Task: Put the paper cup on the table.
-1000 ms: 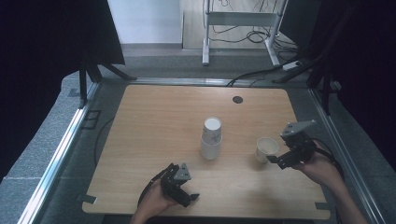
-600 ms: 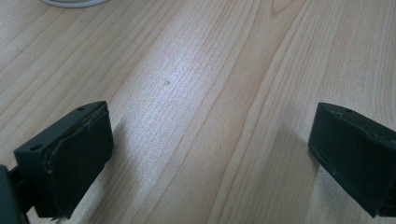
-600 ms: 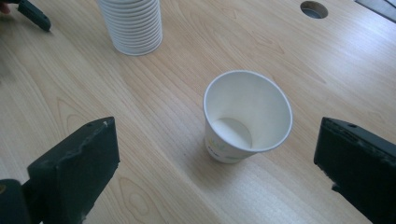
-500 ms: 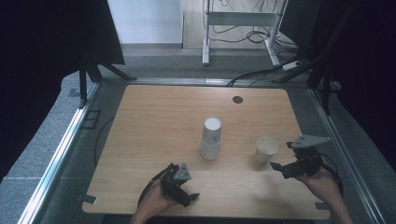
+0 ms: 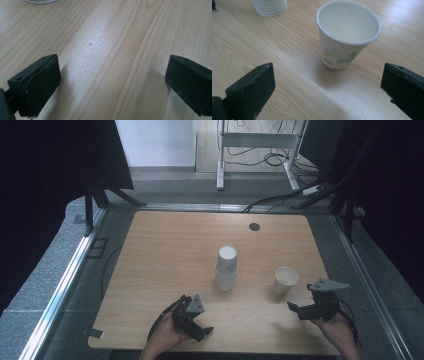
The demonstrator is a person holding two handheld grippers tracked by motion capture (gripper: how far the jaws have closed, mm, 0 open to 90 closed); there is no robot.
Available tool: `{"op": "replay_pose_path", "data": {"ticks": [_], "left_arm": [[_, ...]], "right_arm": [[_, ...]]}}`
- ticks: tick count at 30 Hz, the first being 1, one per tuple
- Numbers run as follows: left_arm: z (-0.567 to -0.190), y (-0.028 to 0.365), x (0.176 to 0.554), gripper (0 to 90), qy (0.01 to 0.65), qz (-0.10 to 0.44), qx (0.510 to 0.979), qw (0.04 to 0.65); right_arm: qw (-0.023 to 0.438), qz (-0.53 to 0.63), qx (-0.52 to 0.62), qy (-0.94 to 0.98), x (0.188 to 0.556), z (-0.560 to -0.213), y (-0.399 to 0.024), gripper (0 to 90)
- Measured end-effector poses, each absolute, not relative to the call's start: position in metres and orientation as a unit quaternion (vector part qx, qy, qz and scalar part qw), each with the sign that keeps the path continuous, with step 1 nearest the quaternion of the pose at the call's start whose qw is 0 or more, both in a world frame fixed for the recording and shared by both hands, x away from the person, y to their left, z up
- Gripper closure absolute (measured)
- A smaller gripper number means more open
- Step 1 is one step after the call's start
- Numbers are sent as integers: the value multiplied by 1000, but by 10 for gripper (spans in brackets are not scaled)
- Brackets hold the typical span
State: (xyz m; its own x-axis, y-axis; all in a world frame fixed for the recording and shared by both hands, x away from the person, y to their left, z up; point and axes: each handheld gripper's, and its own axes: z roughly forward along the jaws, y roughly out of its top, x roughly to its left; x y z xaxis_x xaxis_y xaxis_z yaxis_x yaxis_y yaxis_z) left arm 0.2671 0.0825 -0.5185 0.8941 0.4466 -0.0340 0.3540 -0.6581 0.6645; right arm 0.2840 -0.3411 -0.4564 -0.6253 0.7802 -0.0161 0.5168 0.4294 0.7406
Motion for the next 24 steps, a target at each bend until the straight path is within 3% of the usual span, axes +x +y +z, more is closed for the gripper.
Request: {"op": "replay_pose_path", "data": {"ticks": [16, 24], "left_arm": [[-518, 83, 267, 8, 224, 68, 907, 350], [-518, 83, 267, 13, 226, 69, 906, 351]], "right_arm": [[162, 346, 429, 818, 285, -515, -339, 0], [172, 332, 429, 822, 285, -517, -337, 0]]}}
